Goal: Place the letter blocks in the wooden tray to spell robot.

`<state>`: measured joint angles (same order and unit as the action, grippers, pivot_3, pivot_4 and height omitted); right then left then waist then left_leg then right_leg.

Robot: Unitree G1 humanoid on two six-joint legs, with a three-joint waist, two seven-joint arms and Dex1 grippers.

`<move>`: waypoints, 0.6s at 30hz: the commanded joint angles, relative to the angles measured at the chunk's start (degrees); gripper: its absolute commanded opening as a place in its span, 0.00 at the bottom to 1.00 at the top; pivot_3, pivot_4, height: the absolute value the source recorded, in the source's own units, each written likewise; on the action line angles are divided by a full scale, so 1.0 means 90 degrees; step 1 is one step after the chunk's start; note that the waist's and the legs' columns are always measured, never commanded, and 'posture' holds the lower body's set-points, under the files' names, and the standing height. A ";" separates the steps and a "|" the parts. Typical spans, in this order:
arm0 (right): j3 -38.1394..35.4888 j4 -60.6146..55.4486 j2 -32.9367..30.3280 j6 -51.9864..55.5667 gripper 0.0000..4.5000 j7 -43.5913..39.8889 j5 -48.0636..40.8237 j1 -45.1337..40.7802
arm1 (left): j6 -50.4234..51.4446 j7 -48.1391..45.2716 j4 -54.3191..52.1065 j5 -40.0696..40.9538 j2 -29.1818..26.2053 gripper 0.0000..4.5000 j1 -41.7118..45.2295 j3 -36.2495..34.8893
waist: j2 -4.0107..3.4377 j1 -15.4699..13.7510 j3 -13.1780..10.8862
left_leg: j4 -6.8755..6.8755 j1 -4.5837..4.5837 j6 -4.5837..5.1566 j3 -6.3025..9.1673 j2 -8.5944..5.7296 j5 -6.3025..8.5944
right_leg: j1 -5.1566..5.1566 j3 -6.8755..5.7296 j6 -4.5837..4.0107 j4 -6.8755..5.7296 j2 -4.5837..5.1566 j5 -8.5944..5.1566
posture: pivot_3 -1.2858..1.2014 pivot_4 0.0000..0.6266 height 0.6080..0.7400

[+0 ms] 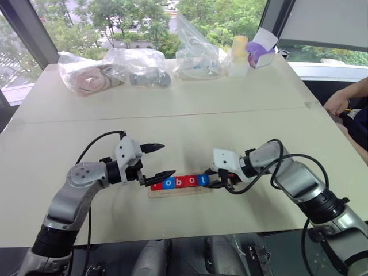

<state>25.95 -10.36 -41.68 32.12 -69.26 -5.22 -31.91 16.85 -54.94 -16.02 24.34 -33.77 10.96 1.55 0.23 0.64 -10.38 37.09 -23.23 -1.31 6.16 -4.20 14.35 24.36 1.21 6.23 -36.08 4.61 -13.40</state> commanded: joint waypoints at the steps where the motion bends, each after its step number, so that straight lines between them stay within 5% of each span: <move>1: -0.0005 -0.0116 0.0045 -0.0025 0.25 -0.0052 0.0010 -0.0122 | -0.0039 0.0012 -0.0255 0.0076 -0.0020 1.00 -0.0015 -0.0054 | 0.0000 -0.0001 0.0000 | 0.0000 0.0000 0.0000 0.0000 0.0000 0.0000 | 0.0000 0.0000 0.0000 0.0000 0.0000 0.0000 | 0.52 0.24 1.00; 7: -0.0033 -0.0130 0.0027 -0.0002 0.25 -0.0091 -0.0005 -0.0148 | -0.0030 0.0019 -0.0276 0.0082 -0.0025 1.00 -0.0033 -0.0059 | 0.0000 -0.0001 0.0000 | 0.0000 0.0000 0.0000 0.0000 0.0000 0.0000 | 0.0000 0.0000 0.0000 0.0000 0.0000 0.0000 | 0.52 0.24 1.00; 14: -0.0096 -0.0114 0.0098 0.0055 0.99 -0.0081 -0.0048 -0.0241 | -0.0015 0.0015 -0.0267 0.0083 -0.0021 1.00 -0.0023 -0.0054 | 0.0000 -0.0002 0.0000 | 0.0000 0.0000 0.0000 0.0000 0.0000 0.0000 | 0.0000 0.0000 0.0000 0.0000 0.0000 0.0000 | 0.52 0.24 1.00; 18: -0.0403 -0.0092 0.0079 0.0217 0.99 -0.0004 -0.0204 -0.0410 | 0.0012 0.0012 -0.0275 0.0099 -0.0030 1.00 -0.0017 -0.0064 | 0.0000 0.0001 0.0000 | 0.0000 0.0000 0.0000 0.0000 0.0000 0.0000 | 0.0000 0.0000 0.0000 0.0000 0.0000 0.0000 | 0.52 0.24 1.00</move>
<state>25.19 -10.36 -41.14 33.75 -69.63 -5.99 -33.96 17.07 -54.85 -16.56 24.37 -33.77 10.80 1.54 0.23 0.65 -10.38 37.10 -23.23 -1.31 6.16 -4.20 14.35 24.36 1.22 6.23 -36.08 4.61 -13.39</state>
